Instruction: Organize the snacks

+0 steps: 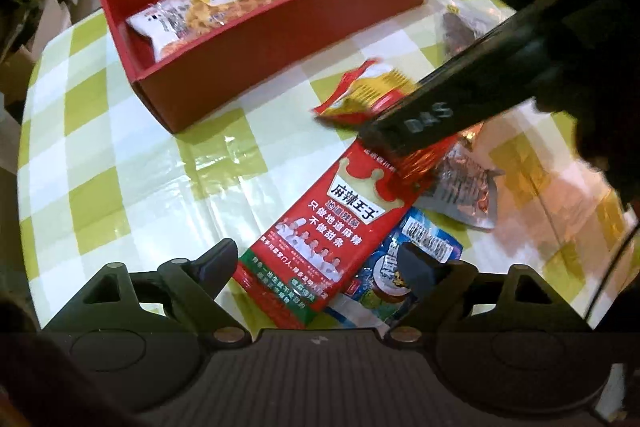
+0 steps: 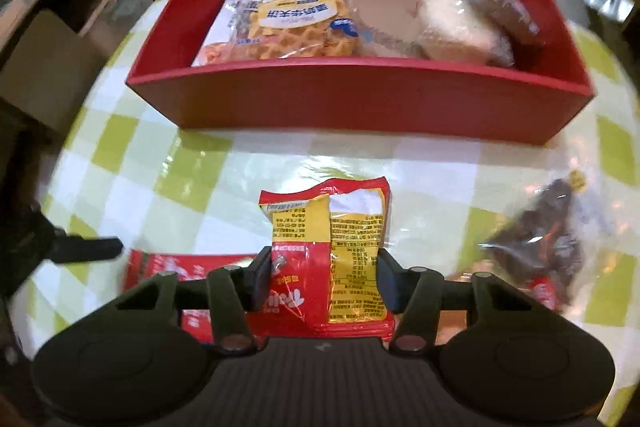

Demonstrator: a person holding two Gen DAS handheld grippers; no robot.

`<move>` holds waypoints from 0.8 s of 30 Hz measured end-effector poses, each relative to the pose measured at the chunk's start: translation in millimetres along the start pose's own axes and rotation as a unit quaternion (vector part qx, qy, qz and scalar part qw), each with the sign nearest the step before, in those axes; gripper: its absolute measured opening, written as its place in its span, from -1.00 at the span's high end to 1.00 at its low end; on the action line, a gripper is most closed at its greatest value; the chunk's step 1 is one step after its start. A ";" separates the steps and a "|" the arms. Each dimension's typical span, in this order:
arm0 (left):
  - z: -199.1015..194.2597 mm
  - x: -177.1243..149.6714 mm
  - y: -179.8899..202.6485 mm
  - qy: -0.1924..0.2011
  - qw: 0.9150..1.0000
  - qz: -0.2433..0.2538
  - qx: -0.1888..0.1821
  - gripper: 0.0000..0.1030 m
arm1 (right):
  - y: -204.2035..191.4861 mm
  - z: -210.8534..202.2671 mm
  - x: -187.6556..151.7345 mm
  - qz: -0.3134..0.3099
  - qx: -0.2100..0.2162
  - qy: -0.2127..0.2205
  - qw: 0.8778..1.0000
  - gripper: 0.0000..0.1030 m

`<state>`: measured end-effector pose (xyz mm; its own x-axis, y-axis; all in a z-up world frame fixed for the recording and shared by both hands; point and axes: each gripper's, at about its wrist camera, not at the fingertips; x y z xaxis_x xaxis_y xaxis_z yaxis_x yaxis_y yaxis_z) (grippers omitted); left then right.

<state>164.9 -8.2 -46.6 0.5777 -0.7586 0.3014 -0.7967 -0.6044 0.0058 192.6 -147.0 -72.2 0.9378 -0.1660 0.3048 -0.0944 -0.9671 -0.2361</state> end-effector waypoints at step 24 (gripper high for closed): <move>15.0 12.4 8.1 -0.015 0.998 -0.060 -0.033 -0.21 | 43.7 -62.9 -49.2 0.055 0.078 0.079 0.992 -0.14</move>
<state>168.3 -26.1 -57.2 0.6743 -0.6887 0.2664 -0.7304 -0.6750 0.1040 121.3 -193.2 -39.4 0.8592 -0.3085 0.4081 -0.1283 -0.9022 -0.4119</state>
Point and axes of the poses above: each gripper's, at about its wrist camera, not at the fingertips, and z roughly the way its jaws point, y to its right, x to its top, and after that the axes turned 8 degrees about z, right-handed
